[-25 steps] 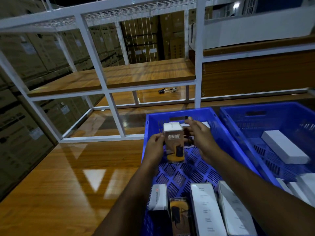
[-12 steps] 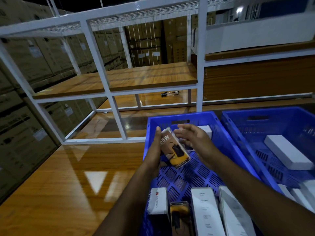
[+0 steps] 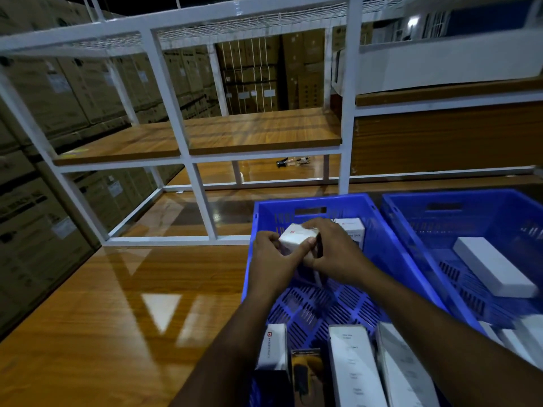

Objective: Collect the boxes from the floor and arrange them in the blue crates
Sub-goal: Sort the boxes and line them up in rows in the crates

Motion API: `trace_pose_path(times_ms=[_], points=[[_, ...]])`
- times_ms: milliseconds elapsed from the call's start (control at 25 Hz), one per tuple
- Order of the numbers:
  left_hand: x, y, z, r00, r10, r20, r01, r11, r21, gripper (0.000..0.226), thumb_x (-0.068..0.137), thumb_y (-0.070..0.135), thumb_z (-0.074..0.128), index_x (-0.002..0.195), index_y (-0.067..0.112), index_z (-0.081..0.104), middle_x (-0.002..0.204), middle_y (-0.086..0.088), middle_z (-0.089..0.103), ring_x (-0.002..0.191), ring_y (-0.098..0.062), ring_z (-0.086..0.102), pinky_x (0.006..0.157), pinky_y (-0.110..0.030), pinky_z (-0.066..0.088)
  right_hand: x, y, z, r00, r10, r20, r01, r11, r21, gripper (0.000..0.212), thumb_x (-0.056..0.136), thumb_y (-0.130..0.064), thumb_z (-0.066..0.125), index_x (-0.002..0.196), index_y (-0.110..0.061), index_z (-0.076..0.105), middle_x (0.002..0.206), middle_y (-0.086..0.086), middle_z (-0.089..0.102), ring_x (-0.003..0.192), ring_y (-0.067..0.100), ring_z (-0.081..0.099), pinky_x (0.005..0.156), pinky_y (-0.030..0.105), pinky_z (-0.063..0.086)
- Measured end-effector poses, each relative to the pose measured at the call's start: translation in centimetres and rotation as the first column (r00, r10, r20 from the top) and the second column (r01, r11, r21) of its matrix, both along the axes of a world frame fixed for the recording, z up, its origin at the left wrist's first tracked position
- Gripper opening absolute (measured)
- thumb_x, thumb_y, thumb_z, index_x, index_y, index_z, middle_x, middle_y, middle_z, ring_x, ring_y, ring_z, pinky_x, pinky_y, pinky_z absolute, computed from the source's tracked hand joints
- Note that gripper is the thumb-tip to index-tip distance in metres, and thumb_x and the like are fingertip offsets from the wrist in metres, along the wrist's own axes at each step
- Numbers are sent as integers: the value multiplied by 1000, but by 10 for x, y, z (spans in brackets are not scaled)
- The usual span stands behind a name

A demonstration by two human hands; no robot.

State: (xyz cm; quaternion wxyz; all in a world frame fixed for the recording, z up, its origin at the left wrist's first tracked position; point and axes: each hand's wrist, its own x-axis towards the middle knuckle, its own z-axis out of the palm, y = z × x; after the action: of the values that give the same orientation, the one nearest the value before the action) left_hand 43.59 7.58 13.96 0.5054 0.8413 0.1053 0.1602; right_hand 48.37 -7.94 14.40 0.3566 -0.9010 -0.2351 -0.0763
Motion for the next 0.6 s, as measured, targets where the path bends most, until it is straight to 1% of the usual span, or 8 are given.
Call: trace_pose_path(times_ms=[40, 120, 200, 320, 400, 480, 520, 600], points=[[-1, 3, 2, 999, 6, 43, -8, 998, 59, 64, 69, 66, 77, 107, 20, 54, 105, 3, 59, 93, -12, 60, 79, -34, 54, 7, -2, 2, 999, -21, -40, 22, 999, 24, 64, 74, -21, 78, 130, -25, 48, 129, 1, 48, 115, 19, 50, 88, 41, 53], [-3, 14, 8, 988, 54, 144, -81, 978, 193, 51, 78, 55, 77, 111, 21, 57, 106, 6, 59, 98, -11, 58, 82, -33, 52, 23, -5, 6, 994, -60, -90, 66, 996, 58, 67, 72, -10, 81, 128, -21, 48, 129, 5, 43, 112, 24, 52, 83, 42, 57], [-1, 28, 7, 975, 79, 206, -141, 941, 307, 39, 83, 45, 76, 109, 21, 61, 107, 4, 62, 104, -15, 58, 85, -35, 51, 44, -5, 11, 991, -78, -110, 87, 993, 76, 67, 72, -3, 81, 128, -20, 48, 131, 7, 39, 114, 26, 52, 79, 37, 59], [-4, 34, -3, 992, 27, 125, -84, 870, 486, 39, 87, 37, 74, 119, 19, 61, 116, 0, 61, 114, -20, 52, 93, -30, 43, 78, 1, 14, 987, -22, -161, 41, 993, 111, 67, 75, -1, 80, 130, -22, 47, 137, 7, 38, 117, 23, 52, 71, 19, 53], [-5, 32, -8, 998, -28, 60, -11, 825, 565, 43, 88, 36, 72, 126, 19, 58, 123, 0, 58, 121, -19, 47, 99, -29, 39, 99, 7, 9, 976, 19, -216, 14, 988, 152, 67, 76, 0, 79, 131, -22, 46, 135, 6, 42, 116, 18, 52, 71, 16, 51], [-2, 31, -9, 999, -49, 19, 29, 816, 578, 44, 89, 34, 71, 129, 20, 56, 128, -1, 55, 125, -18, 44, 101, -28, 38, 116, 12, 2, 973, 59, -225, -22, 987, 162, 66, 76, 2, 78, 131, -18, 47, 135, 7, 41, 117, 19, 51, 76, 22, 55], [0, 32, -8, 999, -49, 6, 37, 830, 557, 44, 90, 32, 70, 129, 19, 56, 129, -2, 54, 126, -19, 44, 102, -28, 38, 124, 14, -3, 975, 75, -208, -45, 988, 146, 66, 75, 3, 78, 131, -17, 49, 135, 9, 40, 119, 23, 51, 82, 28, 56], [5, 36, -7, 999, -42, -2, 37, 864, 502, 43, 91, 27, 70, 131, 17, 56, 130, -4, 52, 127, -21, 46, 104, -30, 38, 137, 18, -14, 980, 87, -177, -72, 993, 92, 66, 74, 4, 79, 131, -13, 50, 135, 13, 39, 120, 29, 52, 94, 38, 54]])
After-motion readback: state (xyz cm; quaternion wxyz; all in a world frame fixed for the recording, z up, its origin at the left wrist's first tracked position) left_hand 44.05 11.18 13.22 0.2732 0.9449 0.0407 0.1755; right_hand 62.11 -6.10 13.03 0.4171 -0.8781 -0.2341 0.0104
